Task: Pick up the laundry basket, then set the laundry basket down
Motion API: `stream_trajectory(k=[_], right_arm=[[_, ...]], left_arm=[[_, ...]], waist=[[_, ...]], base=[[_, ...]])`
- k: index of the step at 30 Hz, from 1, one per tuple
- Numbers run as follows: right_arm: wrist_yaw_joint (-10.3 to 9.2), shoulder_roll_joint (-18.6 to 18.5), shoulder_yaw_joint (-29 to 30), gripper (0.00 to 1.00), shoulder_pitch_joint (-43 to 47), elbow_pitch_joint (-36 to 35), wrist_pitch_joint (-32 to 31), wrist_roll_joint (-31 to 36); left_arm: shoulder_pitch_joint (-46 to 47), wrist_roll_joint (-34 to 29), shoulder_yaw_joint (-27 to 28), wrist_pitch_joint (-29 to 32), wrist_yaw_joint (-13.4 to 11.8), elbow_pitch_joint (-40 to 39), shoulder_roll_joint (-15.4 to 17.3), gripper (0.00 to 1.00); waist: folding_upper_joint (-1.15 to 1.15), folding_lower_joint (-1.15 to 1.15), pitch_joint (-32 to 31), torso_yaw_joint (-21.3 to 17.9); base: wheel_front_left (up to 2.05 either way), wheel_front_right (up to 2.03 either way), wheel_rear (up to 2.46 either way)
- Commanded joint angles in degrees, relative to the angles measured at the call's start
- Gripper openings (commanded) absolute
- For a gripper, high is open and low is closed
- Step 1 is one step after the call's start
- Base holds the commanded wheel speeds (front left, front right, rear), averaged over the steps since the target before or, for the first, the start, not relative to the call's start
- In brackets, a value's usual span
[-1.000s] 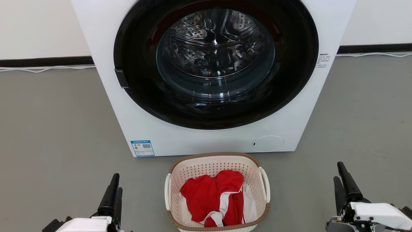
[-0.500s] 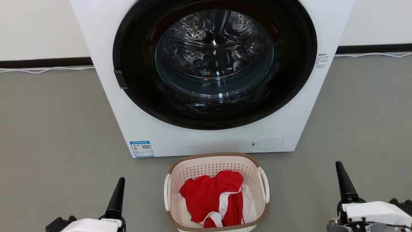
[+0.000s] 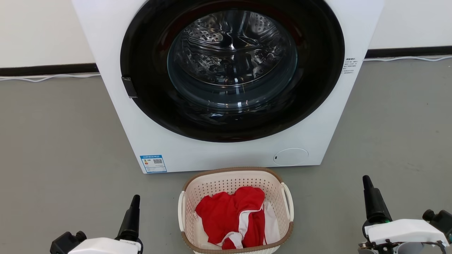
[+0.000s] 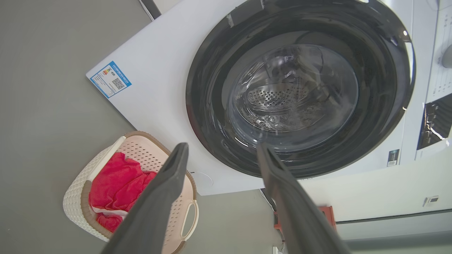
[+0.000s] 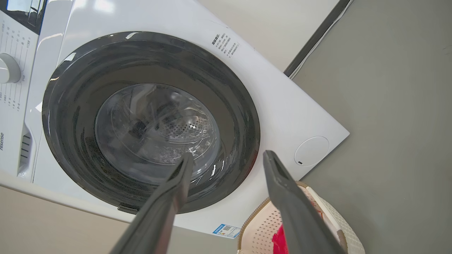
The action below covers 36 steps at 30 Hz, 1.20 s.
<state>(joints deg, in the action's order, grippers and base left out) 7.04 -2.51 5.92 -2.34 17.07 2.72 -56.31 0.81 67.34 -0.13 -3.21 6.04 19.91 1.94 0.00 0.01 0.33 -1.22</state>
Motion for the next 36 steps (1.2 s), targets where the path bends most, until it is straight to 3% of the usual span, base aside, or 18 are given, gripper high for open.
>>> stream_trajectory(k=[1, 36], right_arm=[[0.22, -0.7, -0.8, 1.0, -0.7, -1.8, 1.2, 2.4], [0.34, -2.8, -5.2, 1.0, -1.2, 1.3, 7.1, 32.0]], left_arm=[[1.9, -1.9, 0.5, -0.7, -0.3, -1.5, 0.5, 1.0], [1.7, -30.3, -0.2, -6.6, -1.1, -0.2, 0.7, 1.0]], waist=[[0.0, -0.01, 0.0, -0.1], [0.0, -0.01, -0.2, -0.7]], base=[[0.0, 0.0, 0.0], [0.0, 0.0, 0.0]])
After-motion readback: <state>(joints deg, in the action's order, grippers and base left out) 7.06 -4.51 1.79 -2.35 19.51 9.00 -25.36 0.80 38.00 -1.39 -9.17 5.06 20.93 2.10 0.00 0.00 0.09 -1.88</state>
